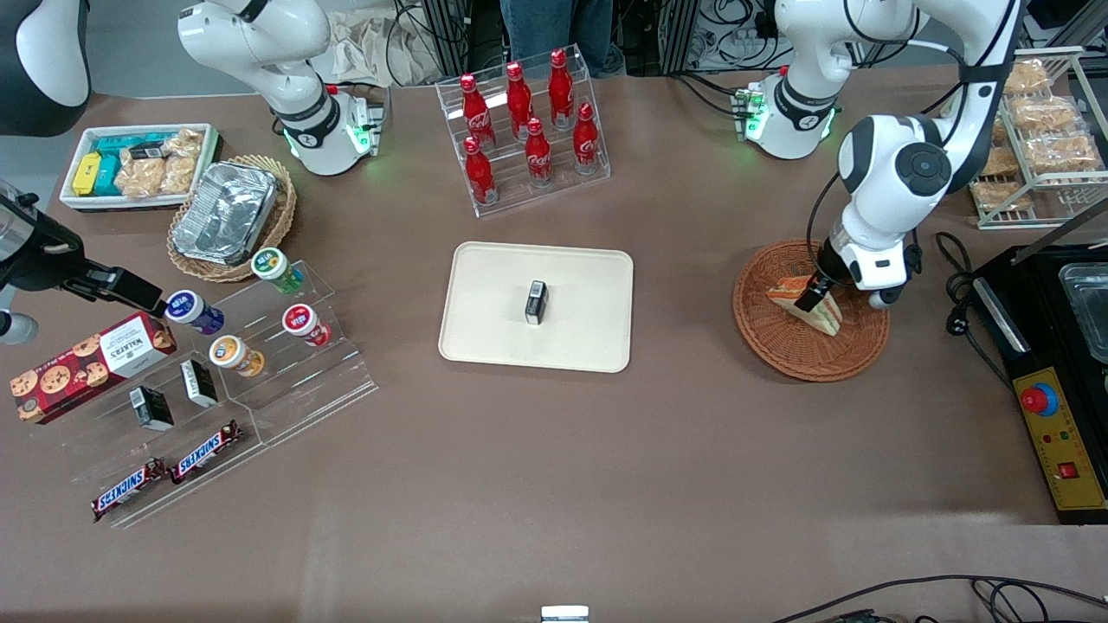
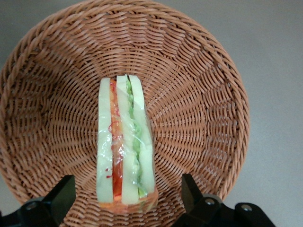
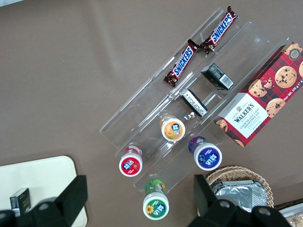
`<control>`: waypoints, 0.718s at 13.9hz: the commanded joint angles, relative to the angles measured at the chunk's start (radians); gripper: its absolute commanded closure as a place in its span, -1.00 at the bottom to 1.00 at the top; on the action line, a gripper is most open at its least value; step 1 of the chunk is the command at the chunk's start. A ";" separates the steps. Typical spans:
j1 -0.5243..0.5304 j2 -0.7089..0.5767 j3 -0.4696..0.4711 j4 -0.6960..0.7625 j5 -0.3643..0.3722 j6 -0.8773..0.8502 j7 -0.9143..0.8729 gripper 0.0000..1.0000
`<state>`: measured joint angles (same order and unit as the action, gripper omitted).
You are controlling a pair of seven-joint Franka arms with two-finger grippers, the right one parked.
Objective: Place sandwich from basket to tray
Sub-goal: 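Lower the left gripper and close it on the sandwich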
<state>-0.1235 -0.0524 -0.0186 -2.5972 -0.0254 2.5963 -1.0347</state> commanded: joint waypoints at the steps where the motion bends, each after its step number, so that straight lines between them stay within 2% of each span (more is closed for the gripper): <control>1: -0.004 0.026 0.002 -0.011 0.021 0.048 -0.028 -0.99; 4: -0.005 0.049 0.002 -0.011 0.021 0.074 -0.028 -0.94; 5: -0.005 0.052 0.002 -0.011 0.021 0.085 -0.028 -0.82; 7: -0.005 0.062 0.002 -0.011 0.019 0.091 -0.028 -0.28; 10: -0.005 0.075 0.003 -0.014 0.019 0.105 -0.030 0.27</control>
<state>-0.1240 0.0111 -0.0186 -2.6008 -0.0251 2.6689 -1.0355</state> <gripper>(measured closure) 0.467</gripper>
